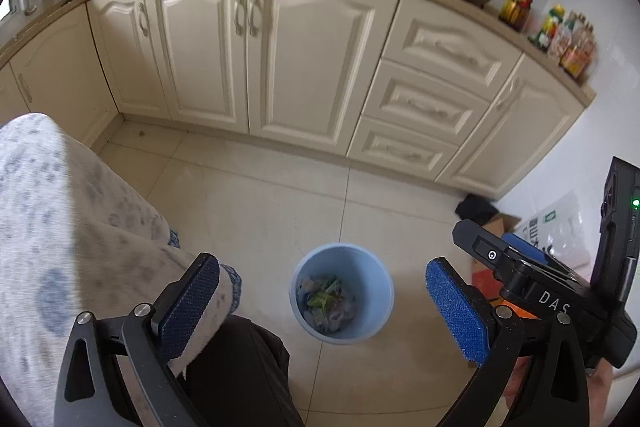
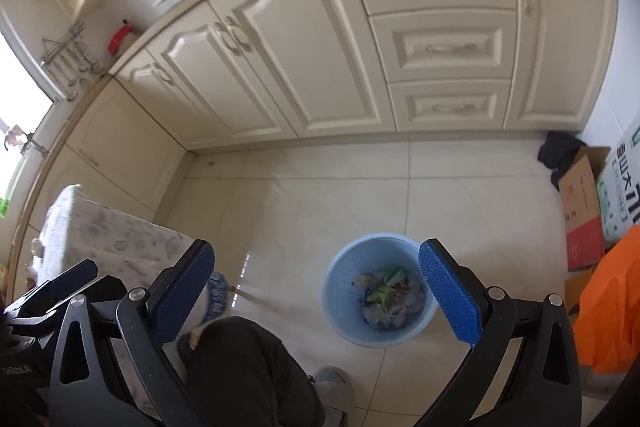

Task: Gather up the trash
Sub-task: 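Move both tools back to the table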

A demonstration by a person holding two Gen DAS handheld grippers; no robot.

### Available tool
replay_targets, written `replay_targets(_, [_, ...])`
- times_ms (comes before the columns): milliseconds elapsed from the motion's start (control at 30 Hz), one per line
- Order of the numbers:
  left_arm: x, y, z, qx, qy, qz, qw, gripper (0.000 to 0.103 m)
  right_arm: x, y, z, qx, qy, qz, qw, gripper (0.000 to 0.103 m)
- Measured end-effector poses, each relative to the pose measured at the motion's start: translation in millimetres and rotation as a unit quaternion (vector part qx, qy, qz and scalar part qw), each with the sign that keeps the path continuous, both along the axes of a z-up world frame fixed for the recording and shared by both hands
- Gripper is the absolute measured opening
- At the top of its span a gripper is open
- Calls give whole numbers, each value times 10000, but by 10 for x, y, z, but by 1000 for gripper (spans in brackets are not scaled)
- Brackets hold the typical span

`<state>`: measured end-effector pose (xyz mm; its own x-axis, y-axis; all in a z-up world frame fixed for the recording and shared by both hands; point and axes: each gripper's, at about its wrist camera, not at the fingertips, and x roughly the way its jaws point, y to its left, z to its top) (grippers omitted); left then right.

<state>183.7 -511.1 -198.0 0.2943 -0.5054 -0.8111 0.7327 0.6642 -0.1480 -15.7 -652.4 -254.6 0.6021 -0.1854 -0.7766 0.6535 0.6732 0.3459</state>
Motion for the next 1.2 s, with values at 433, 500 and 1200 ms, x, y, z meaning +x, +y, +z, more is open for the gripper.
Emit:
replay_targets(433, [-279, 1990, 864, -813, -568, 643, 9930, 102, 538, 941, 978, -485, -864, 941, 9906, 103])
replay_targets(500, [-327, 2352, 951, -876, -670, 854, 9902, 102, 647, 1118, 1046, -499, -919, 1140, 9880, 103])
replay_targets(1200, [-642, 5137, 992, -598, -1510, 3531, 9214, 102, 2276, 3754, 1118, -975, -769, 3689, 9211, 103])
